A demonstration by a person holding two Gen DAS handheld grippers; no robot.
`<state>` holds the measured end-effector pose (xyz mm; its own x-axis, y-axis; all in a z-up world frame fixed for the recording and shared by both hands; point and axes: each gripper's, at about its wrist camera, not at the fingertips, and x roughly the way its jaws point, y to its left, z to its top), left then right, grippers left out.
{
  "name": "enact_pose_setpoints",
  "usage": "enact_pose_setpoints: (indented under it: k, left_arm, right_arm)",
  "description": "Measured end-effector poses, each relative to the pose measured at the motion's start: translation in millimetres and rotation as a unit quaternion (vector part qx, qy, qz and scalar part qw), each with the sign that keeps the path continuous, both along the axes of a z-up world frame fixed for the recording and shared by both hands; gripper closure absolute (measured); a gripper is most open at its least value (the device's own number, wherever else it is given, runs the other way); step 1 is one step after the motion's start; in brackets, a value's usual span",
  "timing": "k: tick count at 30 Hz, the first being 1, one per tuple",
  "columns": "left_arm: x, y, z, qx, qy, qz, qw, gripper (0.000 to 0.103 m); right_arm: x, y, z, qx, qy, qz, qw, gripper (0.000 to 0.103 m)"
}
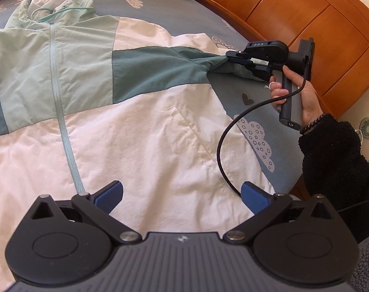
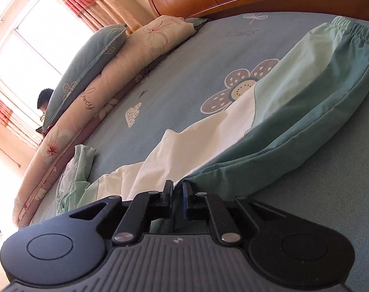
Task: Fold clothes
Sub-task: 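Grasp the green sleeve with the right gripper, pull it straight, release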
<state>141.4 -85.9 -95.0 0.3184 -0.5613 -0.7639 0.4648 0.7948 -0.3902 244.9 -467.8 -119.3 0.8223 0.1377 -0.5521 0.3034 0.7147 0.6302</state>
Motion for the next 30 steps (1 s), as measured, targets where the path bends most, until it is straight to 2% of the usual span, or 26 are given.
enact_pose_setpoints:
  k: [1,3,4,7,11,15,17,21,22,23,25,29,30]
  left_arm:
    - [0,-1,0,0.0,0.0,-0.002,1.0,0.001]
    - [1,-4,0,0.002,0.001,-0.004,1.0,0.001]
    - [1,-5,0,0.002,0.001,-0.005,1.0,0.001]
    - [1,-8,1,0.002,0.001,-0.005,1.0,0.001]
    - [-2,-8,3,-0.002,0.002,-0.004,1.0,0.001]
    - [-2,-4,2,0.001,0.004,0.002,1.0,0.001]
    - [0,-1,1,-0.001,0.006,0.005,1.0,0.001]
    - [2,1,0,0.002,0.003,0.005,1.0,0.001]
    - [2,1,2,0.003,-0.001,0.003,1.0,0.001]
    - [2,1,3,0.004,-0.005,0.001,1.0,0.001]
    - [2,3,6,0.006,-0.012,0.001,0.9999,0.001]
    - [6,12,8,0.006,-0.019,0.009,0.9998,0.001]
    - [7,15,7,0.004,-0.018,0.01,0.9998,0.001]
  right_arm:
    - [-7,1,-1,0.001,0.002,0.002,1.0,0.085]
    - [-20,5,-8,0.022,0.002,0.014,1.0,0.054]
    - [-25,7,-13,0.036,0.001,0.023,0.999,0.051]
    - [-19,20,-31,0.036,0.007,0.043,0.998,0.051]
    - [4,36,-42,0.046,-0.037,0.057,0.997,0.05]
    - [9,44,-44,0.041,-0.017,0.066,0.997,0.088]
    - [-3,41,-43,0.03,-0.002,0.061,0.998,0.091]
    - [-27,26,-45,0.03,0.025,0.033,0.999,0.092]
    - [-29,25,-42,0.028,0.03,0.036,0.998,0.09]
    - [-32,26,-37,0.02,0.036,0.038,0.998,0.085]
    - [-36,31,-23,-0.012,0.044,0.035,0.998,0.081]
    - [-35,50,16,-0.118,0.025,0.033,0.992,0.079]
    - [-33,54,25,-0.144,0.018,0.032,0.989,0.075]
